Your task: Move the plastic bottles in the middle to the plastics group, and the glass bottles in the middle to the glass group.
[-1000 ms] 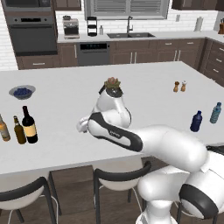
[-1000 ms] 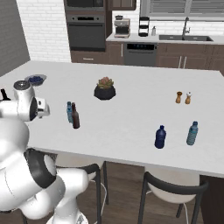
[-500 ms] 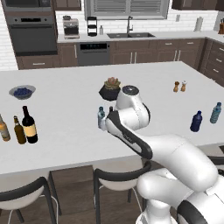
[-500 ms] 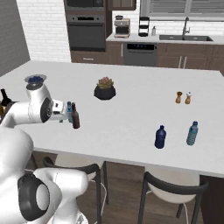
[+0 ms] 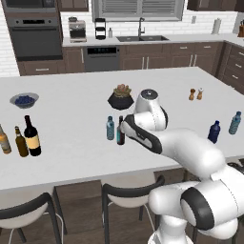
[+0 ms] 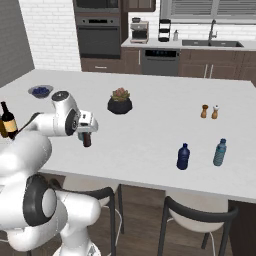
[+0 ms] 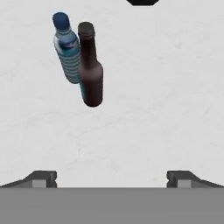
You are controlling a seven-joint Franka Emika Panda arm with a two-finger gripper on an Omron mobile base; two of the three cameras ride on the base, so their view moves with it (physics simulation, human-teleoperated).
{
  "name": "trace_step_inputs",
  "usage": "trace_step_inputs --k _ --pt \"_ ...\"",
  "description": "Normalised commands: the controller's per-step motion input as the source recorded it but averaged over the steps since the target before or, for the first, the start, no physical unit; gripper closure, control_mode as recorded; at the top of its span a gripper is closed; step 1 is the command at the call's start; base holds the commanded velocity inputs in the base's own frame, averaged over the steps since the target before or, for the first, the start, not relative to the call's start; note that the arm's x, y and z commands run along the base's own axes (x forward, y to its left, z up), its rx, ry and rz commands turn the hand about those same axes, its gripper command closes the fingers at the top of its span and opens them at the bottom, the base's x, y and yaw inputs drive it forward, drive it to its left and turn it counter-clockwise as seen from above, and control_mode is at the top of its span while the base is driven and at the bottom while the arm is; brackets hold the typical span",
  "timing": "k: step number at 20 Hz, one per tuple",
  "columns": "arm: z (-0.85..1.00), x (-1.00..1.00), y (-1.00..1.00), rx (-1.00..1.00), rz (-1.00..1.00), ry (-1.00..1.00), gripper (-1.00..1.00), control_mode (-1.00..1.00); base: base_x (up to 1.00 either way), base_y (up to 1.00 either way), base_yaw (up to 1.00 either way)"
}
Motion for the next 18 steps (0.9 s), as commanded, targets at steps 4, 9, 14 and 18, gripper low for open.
trace_step_inputs --k 4,9,14,18 --pt "0.0 0.64 -0.06 0.07 0.02 0.04 -1.0 -1.0 0.0 0.0 0.0" --pt "-0.14 0.18 0.01 0.19 0.12 0.02 -1.0 -1.0 0.0 0.0 0.0" --pt "-0.06 0.36 0.06 0.08 0.07 0.0 -1.0 -1.0 0.0 0.0 0.0" --pt "-0.05 0.36 0.06 0.0 0.01 -0.01 -1.0 -1.0 0.0 0.0 0.0"
